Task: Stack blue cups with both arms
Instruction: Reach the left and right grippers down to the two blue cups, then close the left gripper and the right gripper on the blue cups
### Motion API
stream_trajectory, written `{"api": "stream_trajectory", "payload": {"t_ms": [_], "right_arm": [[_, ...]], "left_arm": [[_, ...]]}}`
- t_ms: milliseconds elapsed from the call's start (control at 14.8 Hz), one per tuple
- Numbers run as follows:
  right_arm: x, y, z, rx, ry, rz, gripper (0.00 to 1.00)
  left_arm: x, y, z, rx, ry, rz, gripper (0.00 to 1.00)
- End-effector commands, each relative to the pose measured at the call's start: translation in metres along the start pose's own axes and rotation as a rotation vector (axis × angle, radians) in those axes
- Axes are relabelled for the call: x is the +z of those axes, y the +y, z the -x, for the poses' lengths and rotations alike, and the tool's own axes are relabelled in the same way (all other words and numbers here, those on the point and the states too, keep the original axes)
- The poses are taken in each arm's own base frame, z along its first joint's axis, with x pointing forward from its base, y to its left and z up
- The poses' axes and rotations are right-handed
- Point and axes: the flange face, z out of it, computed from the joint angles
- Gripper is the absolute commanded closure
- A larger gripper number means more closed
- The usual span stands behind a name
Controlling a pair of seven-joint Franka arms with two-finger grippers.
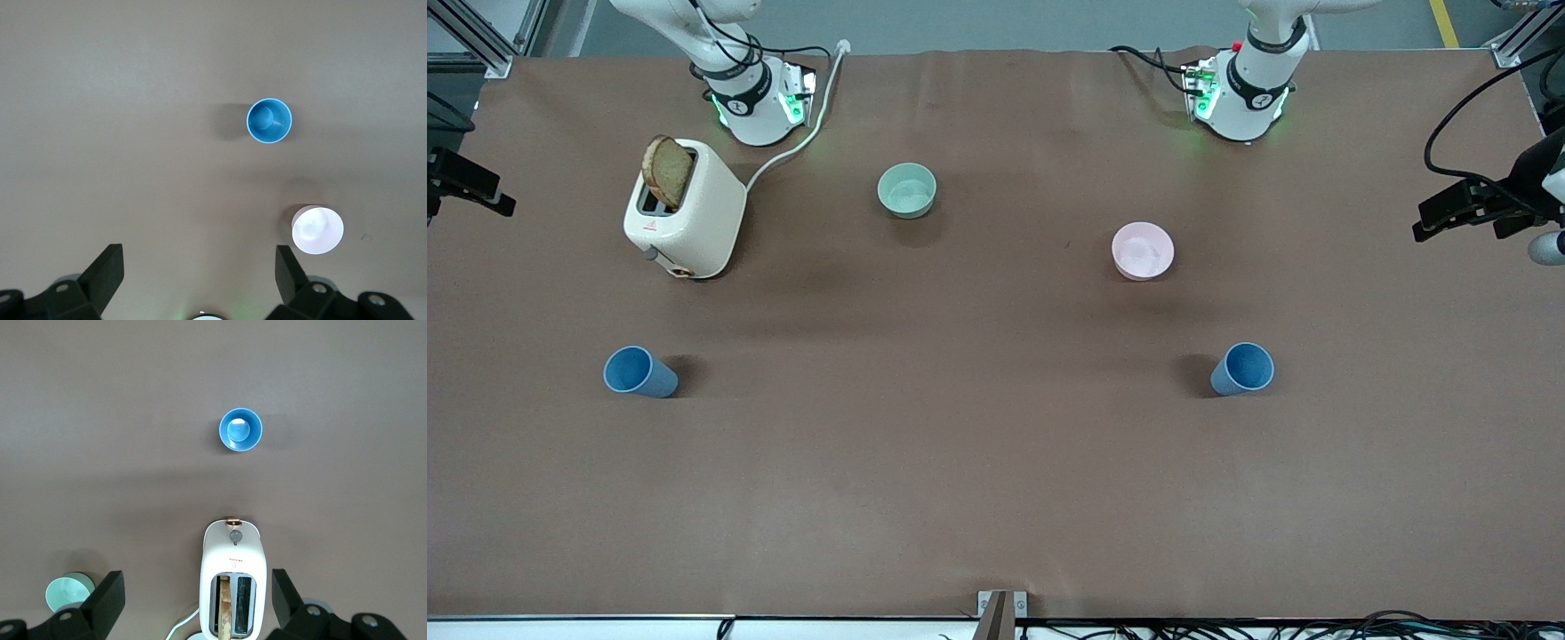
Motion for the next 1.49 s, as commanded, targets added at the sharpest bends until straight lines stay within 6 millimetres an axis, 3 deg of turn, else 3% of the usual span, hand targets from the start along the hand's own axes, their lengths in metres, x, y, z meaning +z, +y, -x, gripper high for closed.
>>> {"api": "stream_trajectory", "payload": {"t_ms": [0,136,339,542,678,814,949,1288,1424], "right_arm": [[0.006,0.007,0.001,0.024,0.013,0.015,0.03],[0.02,0.019,-0.005,0.043,0.023,0.016,0.03],[0.058,0.035,-0.02,0.062,0.044,0.017,0.03],[0.117,0.054,-0.038,0.066,0.067,0.024,0.03],[0.166,0.072,-0.049,0.057,0.074,0.031,0.03],[0.213,0.078,-0.055,0.059,0.086,0.038,0.03],[0.259,0.08,-0.058,0.061,0.106,0.047,0.03],[0.338,0.088,-0.08,0.066,0.118,0.062,0.04],[0.358,0.088,-0.084,0.068,0.123,0.061,0.07]], "left_arm": [[0.019,0.001,-0.019,0.003,-0.017,0.033,0.0],[0.033,0.0,-0.035,0.002,-0.028,0.027,0.0],[0.068,0.008,-0.059,0.013,-0.039,0.022,0.0],[0.134,0.013,-0.08,0.015,-0.077,0.017,0.0],[0.177,0.021,-0.081,0.019,-0.07,0.019,0.0],[0.213,0.04,-0.077,0.042,-0.054,0.017,0.0],[0.249,0.041,-0.077,0.04,-0.005,0.019,0.0],[0.312,0.041,-0.086,0.037,0.018,0.022,0.0],[0.329,0.045,-0.089,0.046,0.016,0.021,0.0]]}}
